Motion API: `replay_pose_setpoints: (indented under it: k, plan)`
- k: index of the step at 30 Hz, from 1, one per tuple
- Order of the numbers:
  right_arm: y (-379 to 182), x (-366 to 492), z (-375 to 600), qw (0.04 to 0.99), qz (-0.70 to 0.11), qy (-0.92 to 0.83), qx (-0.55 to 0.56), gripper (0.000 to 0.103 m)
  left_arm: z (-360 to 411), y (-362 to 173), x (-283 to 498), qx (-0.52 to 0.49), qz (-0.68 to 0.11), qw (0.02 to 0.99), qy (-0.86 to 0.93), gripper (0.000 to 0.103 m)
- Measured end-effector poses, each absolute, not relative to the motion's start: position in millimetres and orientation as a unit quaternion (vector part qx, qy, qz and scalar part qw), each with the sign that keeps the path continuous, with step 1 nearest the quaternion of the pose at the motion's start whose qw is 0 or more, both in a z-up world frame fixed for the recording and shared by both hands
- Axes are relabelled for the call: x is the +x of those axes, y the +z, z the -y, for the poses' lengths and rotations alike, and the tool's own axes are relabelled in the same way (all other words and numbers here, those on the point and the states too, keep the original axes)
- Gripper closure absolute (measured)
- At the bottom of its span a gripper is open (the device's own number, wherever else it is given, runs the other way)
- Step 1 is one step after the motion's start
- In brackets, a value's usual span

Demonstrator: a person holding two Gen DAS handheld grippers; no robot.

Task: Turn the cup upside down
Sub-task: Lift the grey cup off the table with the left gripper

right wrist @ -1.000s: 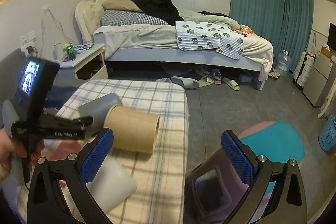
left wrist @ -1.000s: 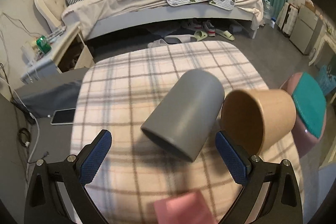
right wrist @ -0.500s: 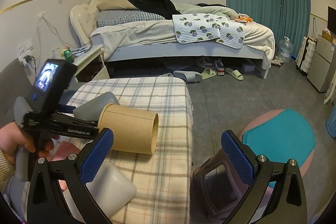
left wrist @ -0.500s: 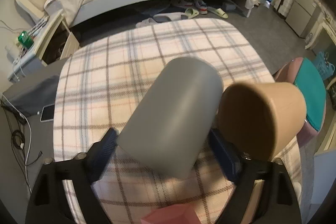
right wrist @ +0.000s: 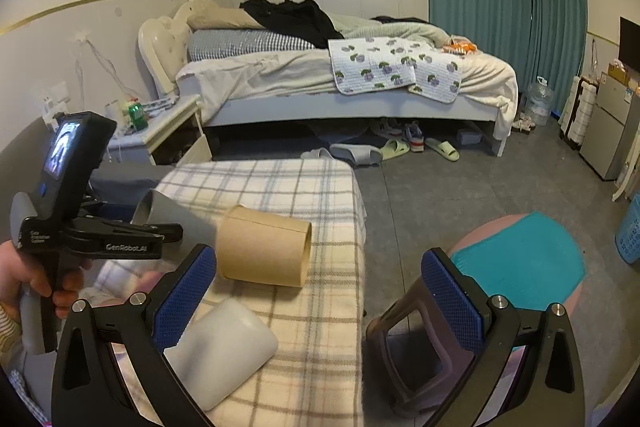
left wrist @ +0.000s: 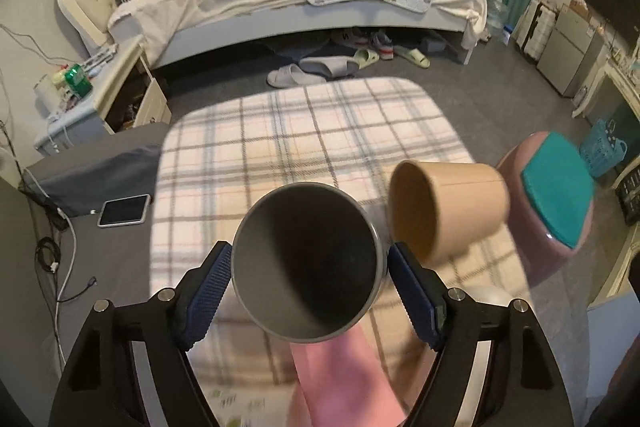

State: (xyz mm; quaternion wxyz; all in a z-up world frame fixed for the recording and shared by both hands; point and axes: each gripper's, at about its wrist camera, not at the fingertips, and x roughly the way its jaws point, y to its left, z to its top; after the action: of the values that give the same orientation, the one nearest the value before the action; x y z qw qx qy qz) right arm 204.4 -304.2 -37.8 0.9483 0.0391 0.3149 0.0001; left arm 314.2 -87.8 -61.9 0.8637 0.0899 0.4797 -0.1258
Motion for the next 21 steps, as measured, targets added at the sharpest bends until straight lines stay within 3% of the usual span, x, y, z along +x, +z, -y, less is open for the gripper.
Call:
replay_pose_setpoints:
  k: [12, 21]
  plan:
    - [47, 121, 285, 0.968, -0.248, 0.006, 0.028, 0.0, 66, 51, 208, 0.079, -0.398, 0.903, -0.144, 0.023]
    - [70, 57, 273, 0.972, -0.232, 0.008, 0.026, 0.0, 67, 14, 136, 0.087, -0.42, 0.891, -0.148, 0.023]
